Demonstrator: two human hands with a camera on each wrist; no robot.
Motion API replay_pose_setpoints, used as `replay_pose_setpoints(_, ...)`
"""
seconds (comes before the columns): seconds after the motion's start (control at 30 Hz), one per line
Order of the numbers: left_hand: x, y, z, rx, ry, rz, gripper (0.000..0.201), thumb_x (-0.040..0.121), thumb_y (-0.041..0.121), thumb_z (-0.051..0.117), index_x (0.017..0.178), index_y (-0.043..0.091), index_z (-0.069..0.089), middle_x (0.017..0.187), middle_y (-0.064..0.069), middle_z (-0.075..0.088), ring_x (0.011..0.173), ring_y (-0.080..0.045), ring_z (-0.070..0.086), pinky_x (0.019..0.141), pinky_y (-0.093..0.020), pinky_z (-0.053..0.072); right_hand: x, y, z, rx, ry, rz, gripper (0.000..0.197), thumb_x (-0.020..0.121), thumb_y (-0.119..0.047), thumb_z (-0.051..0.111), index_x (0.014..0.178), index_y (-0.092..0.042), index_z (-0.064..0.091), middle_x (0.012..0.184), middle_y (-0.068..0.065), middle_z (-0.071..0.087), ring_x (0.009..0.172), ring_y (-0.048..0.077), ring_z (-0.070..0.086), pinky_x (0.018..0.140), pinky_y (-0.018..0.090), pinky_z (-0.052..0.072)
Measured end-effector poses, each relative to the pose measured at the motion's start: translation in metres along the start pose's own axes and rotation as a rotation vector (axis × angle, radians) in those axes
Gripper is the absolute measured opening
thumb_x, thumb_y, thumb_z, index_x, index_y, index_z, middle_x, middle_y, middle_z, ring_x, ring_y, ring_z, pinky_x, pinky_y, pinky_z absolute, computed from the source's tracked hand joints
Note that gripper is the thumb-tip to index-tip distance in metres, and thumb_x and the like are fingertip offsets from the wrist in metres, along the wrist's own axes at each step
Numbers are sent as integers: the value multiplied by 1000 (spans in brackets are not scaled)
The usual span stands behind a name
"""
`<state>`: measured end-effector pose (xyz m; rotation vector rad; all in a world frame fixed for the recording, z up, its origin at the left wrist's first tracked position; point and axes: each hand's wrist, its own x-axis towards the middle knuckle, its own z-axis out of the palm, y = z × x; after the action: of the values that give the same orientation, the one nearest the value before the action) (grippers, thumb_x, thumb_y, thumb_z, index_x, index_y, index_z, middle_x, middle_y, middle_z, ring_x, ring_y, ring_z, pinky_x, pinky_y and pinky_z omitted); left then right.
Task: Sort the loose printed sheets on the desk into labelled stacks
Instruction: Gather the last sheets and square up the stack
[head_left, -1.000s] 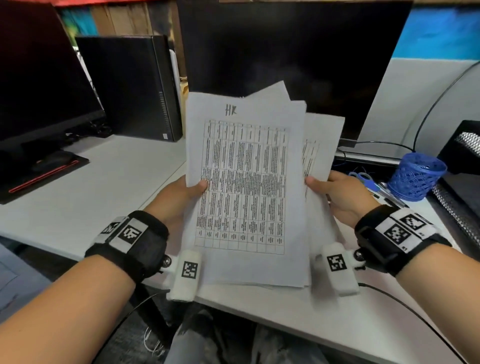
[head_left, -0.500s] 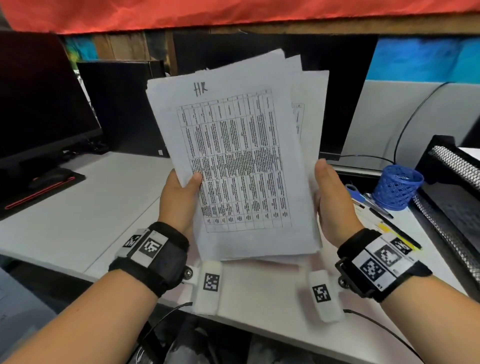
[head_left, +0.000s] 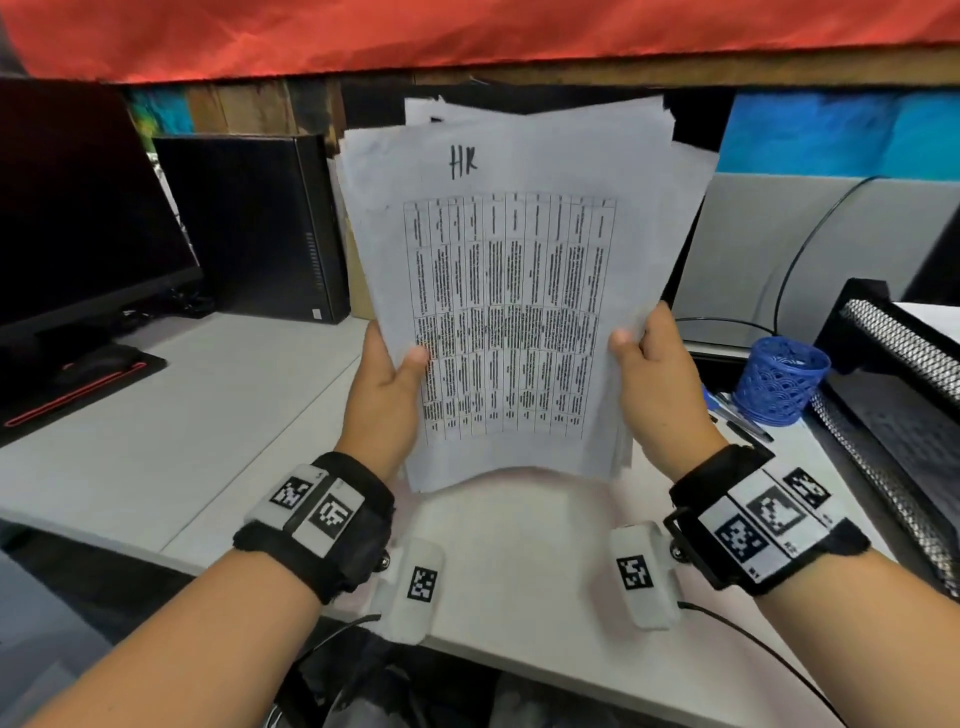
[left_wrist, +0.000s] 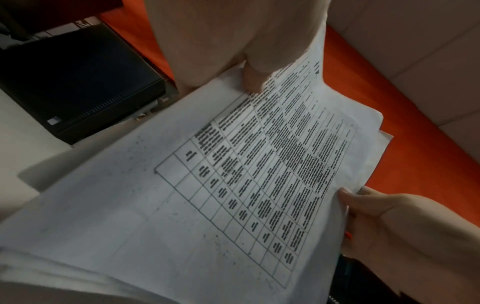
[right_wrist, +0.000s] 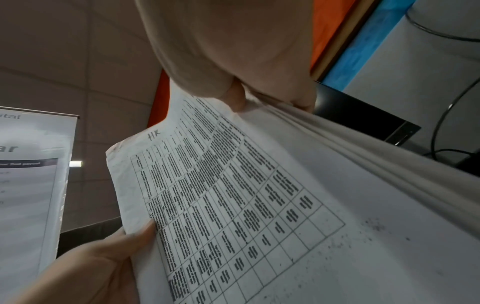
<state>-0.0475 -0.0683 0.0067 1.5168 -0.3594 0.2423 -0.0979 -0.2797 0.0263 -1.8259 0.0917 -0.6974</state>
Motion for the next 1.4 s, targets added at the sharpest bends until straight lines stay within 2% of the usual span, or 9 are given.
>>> replay_pose_setpoints(0.1, 2, 2, -1, 12, -21, 31, 30, 100, 22, 44, 122, 40, 34, 116, 25, 54, 105, 9, 55, 92, -21, 45, -5, -2, -2, 4, 8, -14, 29, 100, -18, 43, 128, -21, 43, 116, -10, 55, 104, 7, 53, 89, 23, 44)
replay_pose_setpoints(0.37, -5, 2, 7, 29, -47, 3, 38, 98, 20, 49, 126, 34, 27, 106, 35, 47, 83, 33, 48, 68, 6, 38, 5, -16, -6, 72, 95, -73, 37, 94, -17, 53, 127, -27, 38, 115, -10, 55, 101, 4, 57, 91, 31, 51)
replay_pose_setpoints(0.53, 1, 1, 11, 5, -26, -36, 46, 93, 18, 57, 127, 35, 31, 109, 32, 54, 96, 20, 53, 86, -11, 41, 33, -52, -15, 97, 202, -393, 76, 86, -8, 56, 145, -34, 16, 145, 11, 41, 119, 17, 53, 101, 29, 45)
replay_pose_setpoints(0.6, 3, -3, 11, -28, 14, -63, 46, 92, 15, 60, 129, 31, 38, 114, 21, 60, 105, 6, 57, 95, -23, 44, 45, -59, -16, -23, 177, -460, 71, 86, -9, 54, 148, -26, 23, 147, -5, 35, 132, 12, 40, 113, 25, 31)
replay_pose_setpoints(0.73, 6, -9, 14, -34, 80, -76, 32, 95, 21, 55, 127, 26, 55, 117, 14, 66, 108, -1, 61, 95, -25, 46, 57, -53, -11, -187, 149, -321, 40, 92, -15, 51, 128, -32, 52, 129, -4, 48, 101, -13, 42, 85, -6, 29)
replay_pose_setpoints(0.9, 8, -14, 17, 13, 86, -85, 27, 95, 29, 54, 122, 29, 59, 112, 17, 67, 104, 3, 61, 88, -18, 46, 55, -47, -11, -35, 246, -323, 51, 86, -3, 52, 127, -31, 43, 124, 0, 55, 109, 10, 56, 96, 25, 47)
replay_pose_setpoints(1.13, 5, -13, 25, 10, 102, -66, 23, 98, 24, 48, 121, 22, 52, 112, 15, 63, 95, 10, 58, 69, -1, 44, 18, 8, 0, 43, 97, 98, 16, 97, -23, 46, 112, -25, 50, 101, -15, 59, 91, 1, 56, 76, 23, 47)
replay_pose_setpoints(1.23, -1, -8, 33, 0, 117, -74, 11, 99, 24, 47, 109, 27, 43, 98, 21, 57, 84, 14, 54, 58, 2, 40, 7, 21, 1, 73, 122, 131, 12, 99, -15, 42, 108, -23, 45, 96, -18, 54, 85, 0, 52, 65, 16, 40)
replay_pose_setpoints(1.4, -14, -2, 46, -35, 168, 7, 25, 101, 15, 39, 118, 29, 27, 105, 17, 53, 84, 15, 57, 63, 2, 42, -6, 14, -1, 73, 172, 38, 18, 100, -14, 40, 115, -23, 45, 102, -22, 55, 92, -10, 53, 75, 10, 44)
